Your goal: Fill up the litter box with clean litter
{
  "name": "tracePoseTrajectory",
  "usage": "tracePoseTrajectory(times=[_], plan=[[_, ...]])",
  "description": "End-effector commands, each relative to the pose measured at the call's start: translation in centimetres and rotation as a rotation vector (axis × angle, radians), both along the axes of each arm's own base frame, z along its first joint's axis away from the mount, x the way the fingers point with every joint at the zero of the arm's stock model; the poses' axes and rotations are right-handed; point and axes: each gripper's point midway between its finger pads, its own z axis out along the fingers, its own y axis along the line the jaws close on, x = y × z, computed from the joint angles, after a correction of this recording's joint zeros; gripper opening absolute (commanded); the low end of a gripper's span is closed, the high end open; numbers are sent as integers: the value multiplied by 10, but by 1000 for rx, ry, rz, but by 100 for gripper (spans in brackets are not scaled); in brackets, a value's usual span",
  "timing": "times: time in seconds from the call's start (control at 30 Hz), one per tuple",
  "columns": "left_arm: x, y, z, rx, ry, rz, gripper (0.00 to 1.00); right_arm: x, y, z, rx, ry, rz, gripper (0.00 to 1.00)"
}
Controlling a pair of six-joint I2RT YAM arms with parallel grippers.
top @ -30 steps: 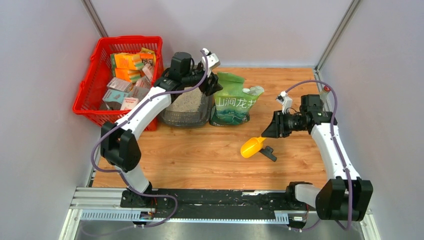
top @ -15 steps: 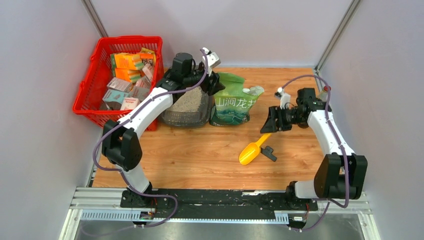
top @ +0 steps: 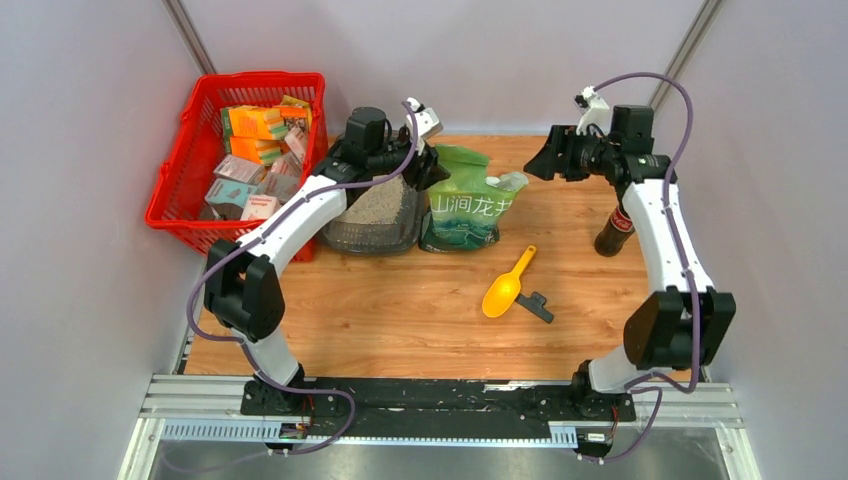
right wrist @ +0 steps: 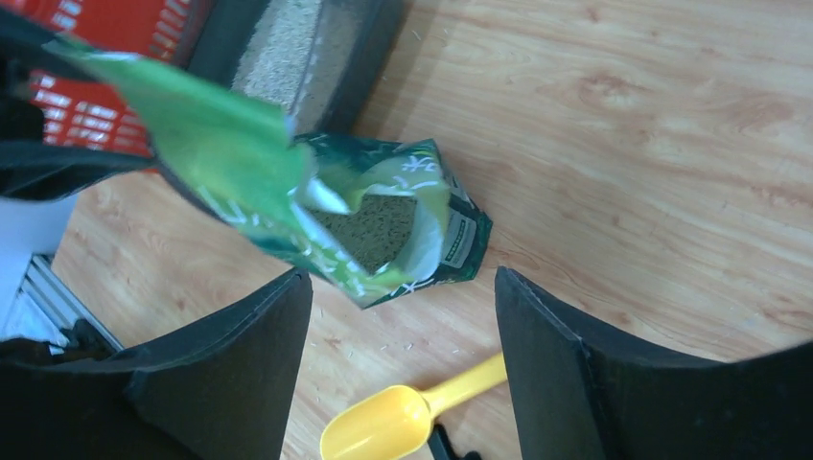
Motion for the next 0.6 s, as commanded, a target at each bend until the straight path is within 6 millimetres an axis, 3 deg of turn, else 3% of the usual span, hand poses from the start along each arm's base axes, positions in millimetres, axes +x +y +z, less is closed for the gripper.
tracePoseTrajectory(times=[0.0, 0.17, 0.2, 0.3, 0.43, 0.57], plan=[[4, -11, 29, -59, -62, -37, 59, 29, -1, -11, 6, 39, -76, 71], [3, -12, 24, -57, -55, -44, 56, 46, -3, -27, -1, 84, -95, 64], [3, -12, 25, -59, -55, -46, 55, 45, 10, -29, -3, 91, -68, 63], [2, -13, 24, -62, -48, -52, 52, 51, 19, -35, -15, 109, -49, 58], [2, -15, 24, -70, -41, -60, 49, 50, 31, -40, -53, 124, -20, 51], [2, -17, 26, -77, -38, -64, 46, 43, 30, -48, -94, 160, -47, 50]])
